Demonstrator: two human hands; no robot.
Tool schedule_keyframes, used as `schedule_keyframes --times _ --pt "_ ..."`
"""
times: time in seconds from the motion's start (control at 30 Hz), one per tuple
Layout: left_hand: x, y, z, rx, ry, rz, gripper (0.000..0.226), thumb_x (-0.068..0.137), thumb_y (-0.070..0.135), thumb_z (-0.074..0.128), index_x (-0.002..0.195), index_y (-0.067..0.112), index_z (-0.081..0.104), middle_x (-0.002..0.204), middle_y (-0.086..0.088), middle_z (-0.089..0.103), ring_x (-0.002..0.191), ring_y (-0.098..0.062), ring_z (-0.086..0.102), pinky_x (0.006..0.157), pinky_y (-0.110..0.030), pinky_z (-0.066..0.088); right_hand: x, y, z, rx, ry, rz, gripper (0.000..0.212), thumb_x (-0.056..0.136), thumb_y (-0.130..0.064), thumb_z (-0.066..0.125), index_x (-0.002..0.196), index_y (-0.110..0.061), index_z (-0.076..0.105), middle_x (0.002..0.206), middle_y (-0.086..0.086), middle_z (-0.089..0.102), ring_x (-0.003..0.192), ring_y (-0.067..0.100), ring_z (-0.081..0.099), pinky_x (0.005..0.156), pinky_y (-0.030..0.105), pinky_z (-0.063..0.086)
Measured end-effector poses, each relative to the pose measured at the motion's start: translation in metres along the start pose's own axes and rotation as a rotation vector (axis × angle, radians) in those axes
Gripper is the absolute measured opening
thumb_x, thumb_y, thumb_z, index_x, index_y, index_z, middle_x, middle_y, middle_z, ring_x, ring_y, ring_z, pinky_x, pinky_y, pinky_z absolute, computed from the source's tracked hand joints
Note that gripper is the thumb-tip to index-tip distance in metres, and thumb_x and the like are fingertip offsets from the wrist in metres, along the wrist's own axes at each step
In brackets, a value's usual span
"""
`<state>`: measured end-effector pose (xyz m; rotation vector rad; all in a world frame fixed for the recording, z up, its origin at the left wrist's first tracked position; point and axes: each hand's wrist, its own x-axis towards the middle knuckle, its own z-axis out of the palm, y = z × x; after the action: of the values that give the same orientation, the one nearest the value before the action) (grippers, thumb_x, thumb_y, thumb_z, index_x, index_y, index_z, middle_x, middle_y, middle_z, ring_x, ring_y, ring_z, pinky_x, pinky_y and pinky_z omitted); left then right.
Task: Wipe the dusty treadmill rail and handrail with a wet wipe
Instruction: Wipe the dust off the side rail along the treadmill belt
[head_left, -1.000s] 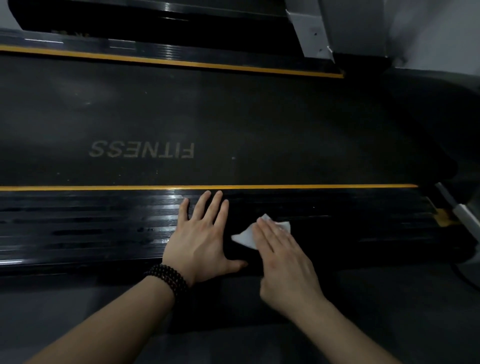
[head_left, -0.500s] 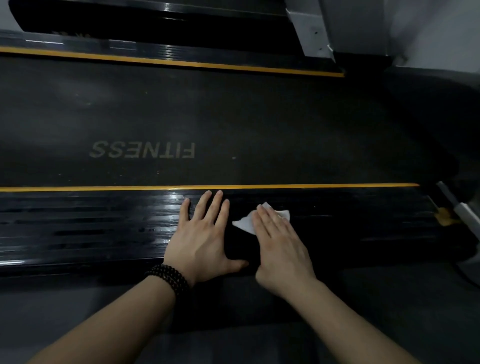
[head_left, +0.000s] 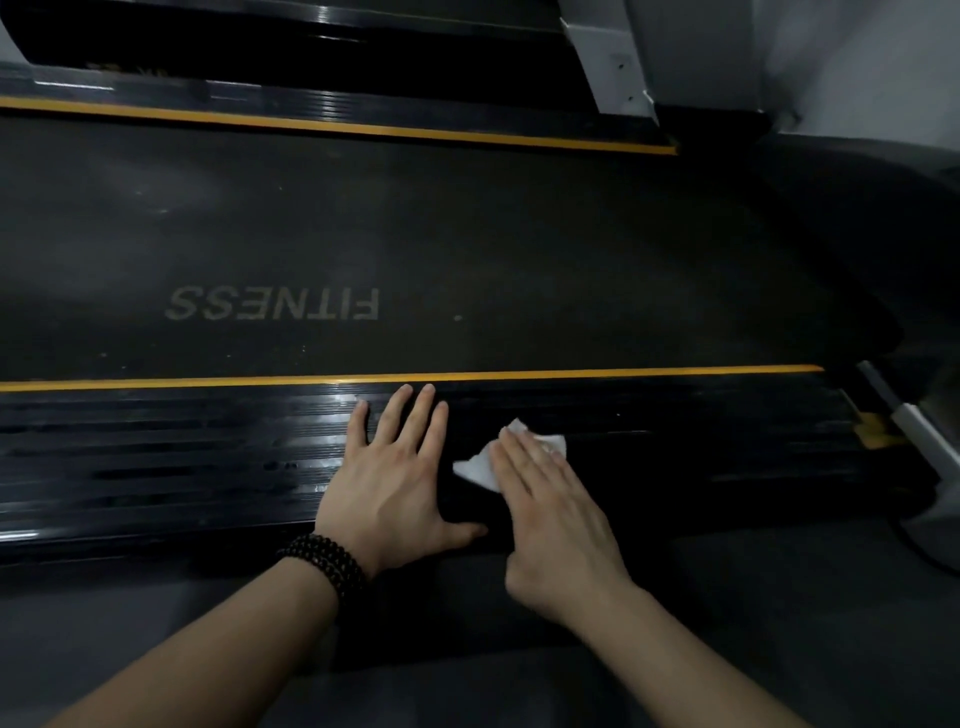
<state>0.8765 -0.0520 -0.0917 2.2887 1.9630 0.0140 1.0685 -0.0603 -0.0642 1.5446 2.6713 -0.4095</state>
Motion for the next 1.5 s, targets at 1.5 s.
schedule_keyframes --times 1.5 --pt "-0.001 -0.001 -0.001 -0.024 -0.015 0.013 0.128 0.069 0.096 0.033 0.161 0.015 -0.006 0.168 -0.003 -0.017 0.152 -0.022 -0.024 0.122 -0.057 -0.009 0.066 -0.004 -0.013 0.017 -0.062 0.065 0.088 0.092 -0.073 0.011 0.160 -0.018 0.002 0.167 0.002 -0.010 0.150 0.010 -0.020 0.121 0.032 -0.010"
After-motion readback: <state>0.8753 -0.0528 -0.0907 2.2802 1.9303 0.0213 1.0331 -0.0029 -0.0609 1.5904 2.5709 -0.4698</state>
